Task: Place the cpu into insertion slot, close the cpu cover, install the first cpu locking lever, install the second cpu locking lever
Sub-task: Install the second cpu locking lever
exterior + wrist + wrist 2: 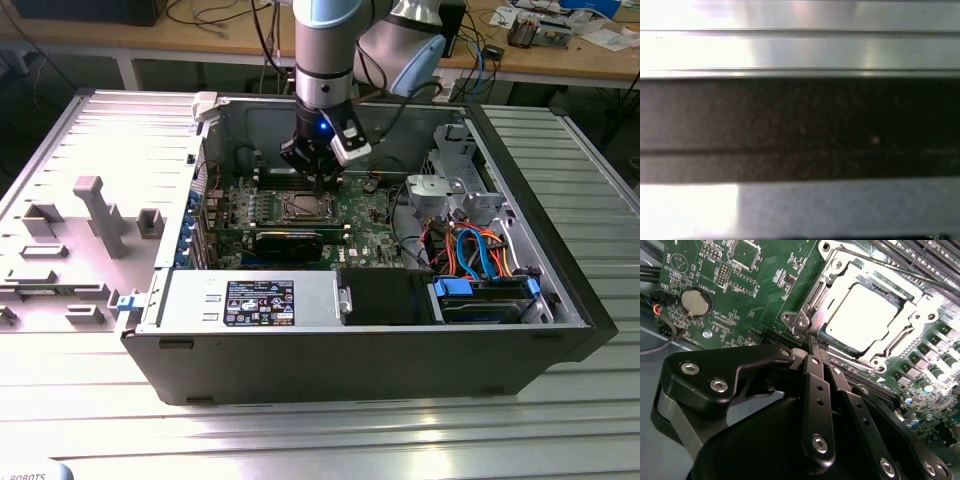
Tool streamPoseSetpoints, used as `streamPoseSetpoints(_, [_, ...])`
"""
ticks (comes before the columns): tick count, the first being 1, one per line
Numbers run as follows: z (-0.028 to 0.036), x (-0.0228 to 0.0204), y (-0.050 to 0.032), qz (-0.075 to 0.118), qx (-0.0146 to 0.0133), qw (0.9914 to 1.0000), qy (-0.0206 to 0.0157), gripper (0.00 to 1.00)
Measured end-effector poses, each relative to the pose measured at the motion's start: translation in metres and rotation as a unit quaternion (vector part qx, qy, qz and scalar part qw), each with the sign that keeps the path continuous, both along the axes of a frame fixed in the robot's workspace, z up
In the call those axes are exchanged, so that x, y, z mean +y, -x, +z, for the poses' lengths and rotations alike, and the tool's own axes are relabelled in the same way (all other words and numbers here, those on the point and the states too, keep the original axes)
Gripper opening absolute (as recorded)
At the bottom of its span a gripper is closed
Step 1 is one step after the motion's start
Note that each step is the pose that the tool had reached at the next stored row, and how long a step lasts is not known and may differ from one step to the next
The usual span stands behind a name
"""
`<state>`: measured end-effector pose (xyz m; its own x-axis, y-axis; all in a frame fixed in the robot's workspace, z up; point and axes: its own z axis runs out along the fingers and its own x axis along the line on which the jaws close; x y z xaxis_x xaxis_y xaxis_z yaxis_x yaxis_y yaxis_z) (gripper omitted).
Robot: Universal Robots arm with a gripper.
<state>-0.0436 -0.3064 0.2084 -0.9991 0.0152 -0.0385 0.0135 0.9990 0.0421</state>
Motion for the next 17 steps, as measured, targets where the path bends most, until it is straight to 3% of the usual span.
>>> streamPoseSetpoints(3, [0.0, -0.0041, 0.0, 0.0, -0.0001, 1.0, 0.0, 0.11])
streamPoseSetpoints(8, [0.0021, -0.0052, 0.0, 0.0, 0.0, 1.0, 0.0001, 0.11])
streamPoseSetpoints(11, [0.0021, -0.0081, 0.0, 0.0, 0.0, 1.0, 0.0001, 0.11])
streamPoseSetpoints(17, [0.0021, -0.0085, 0.0, 0.0, 0.0, 1.0, 0.0, 0.11])
